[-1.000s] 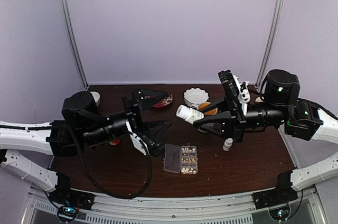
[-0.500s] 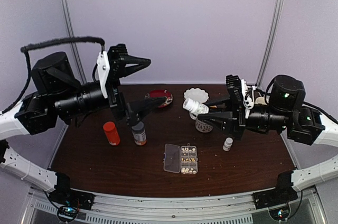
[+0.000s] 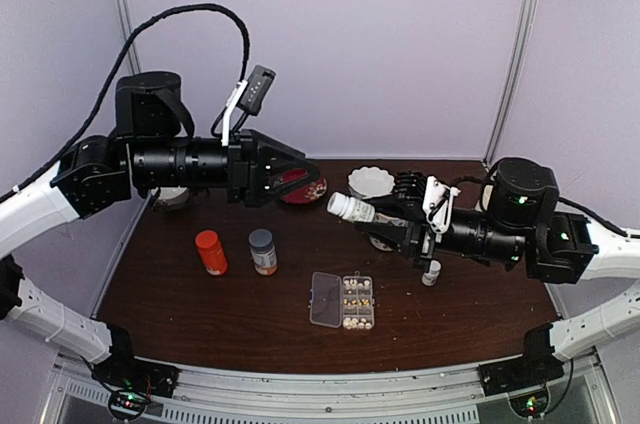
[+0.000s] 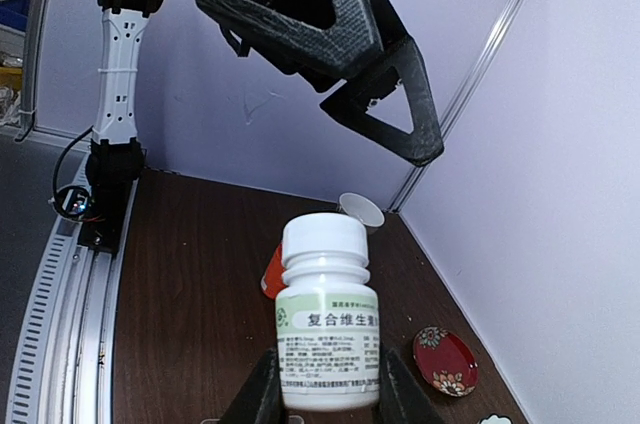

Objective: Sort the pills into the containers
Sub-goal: Screw the lid of the pill bottle onto the pill bottle.

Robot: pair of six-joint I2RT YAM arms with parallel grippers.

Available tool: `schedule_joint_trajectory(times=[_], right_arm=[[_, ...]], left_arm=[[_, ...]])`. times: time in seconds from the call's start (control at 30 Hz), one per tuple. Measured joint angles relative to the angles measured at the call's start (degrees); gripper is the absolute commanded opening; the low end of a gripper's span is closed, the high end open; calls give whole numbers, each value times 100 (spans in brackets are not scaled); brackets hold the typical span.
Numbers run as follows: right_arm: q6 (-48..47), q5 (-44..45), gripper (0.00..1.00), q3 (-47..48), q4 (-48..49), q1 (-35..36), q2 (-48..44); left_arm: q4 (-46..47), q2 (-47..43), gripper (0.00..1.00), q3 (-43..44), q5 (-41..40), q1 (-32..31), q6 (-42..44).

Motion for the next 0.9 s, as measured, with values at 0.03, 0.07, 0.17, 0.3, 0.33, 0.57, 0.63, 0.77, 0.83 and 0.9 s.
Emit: schedule_joint_trajectory(times=[0.03, 0.07, 0.17, 0.3, 0.33, 0.57, 0.63, 0.77, 0.83, 0.9], right_arm=[[-46, 55, 0, 2, 7, 24, 28], [-81, 96, 0, 7, 7, 44, 52], [-201, 225, 0, 59, 0, 90, 157], [-313, 365, 0, 120, 4, 142, 225], [-330, 385, 0, 122, 4, 146, 225], [-442, 490, 0, 162, 4, 179, 249], [-450, 498, 0, 186, 11, 184, 267], [-452, 501, 0, 195, 26, 197, 269], [-452, 501, 0, 195, 33, 201, 269], [-452, 501, 0, 199, 42, 205, 273]], left_arm=[[-105, 83, 79, 85, 160, 0, -168], [-157, 129, 80, 129, 256, 0, -278], [-269, 216, 80, 195, 538, 0, -566], [-422, 240, 75, 205, 723, 0, -817], [-487, 249, 74, 221, 754, 4, -872], [-566, 345, 72, 262, 909, 7, -1091], [-592, 369, 72, 262, 931, 7, -1117], [-658, 376, 73, 262, 944, 7, -1139], [-684, 380, 72, 262, 955, 7, -1152], [-713, 391, 71, 262, 970, 9, -1165]])
